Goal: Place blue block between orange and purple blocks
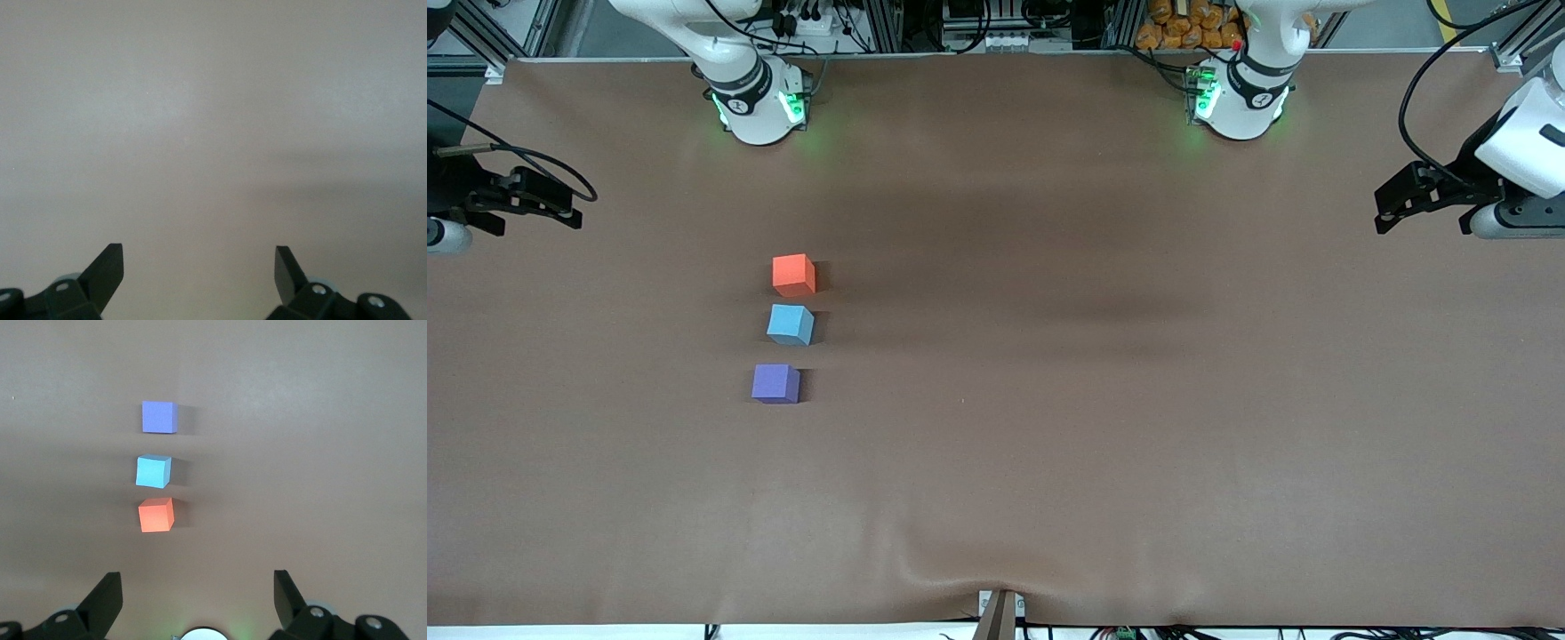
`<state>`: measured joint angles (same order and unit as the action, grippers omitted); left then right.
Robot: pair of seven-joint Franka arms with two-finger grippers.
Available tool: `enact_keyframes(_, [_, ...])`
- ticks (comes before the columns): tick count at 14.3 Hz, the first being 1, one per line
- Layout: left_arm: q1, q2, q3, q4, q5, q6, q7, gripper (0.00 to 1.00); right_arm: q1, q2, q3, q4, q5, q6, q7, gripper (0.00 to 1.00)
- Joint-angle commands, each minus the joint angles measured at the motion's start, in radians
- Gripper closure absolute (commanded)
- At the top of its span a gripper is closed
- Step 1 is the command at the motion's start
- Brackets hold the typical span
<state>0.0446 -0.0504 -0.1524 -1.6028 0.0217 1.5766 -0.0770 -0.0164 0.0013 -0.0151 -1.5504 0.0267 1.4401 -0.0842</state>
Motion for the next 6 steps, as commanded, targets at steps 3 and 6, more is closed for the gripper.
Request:
enact_keyframes(3, [0.008, -0.011, -0.004, 0.024, 0.006, -0.058, 0.019, 0.0, -0.019, -0.007, 0.014, 0.044, 0.013, -0.023, 0.052, 0.0])
enact_keyframes(6, [0.005, -0.011, -0.006, 0.026, 0.006, -0.072, 0.017, 0.0, -0.019, -0.003, 0.012, 0.044, 0.013, -0.014, 0.052, 0.0])
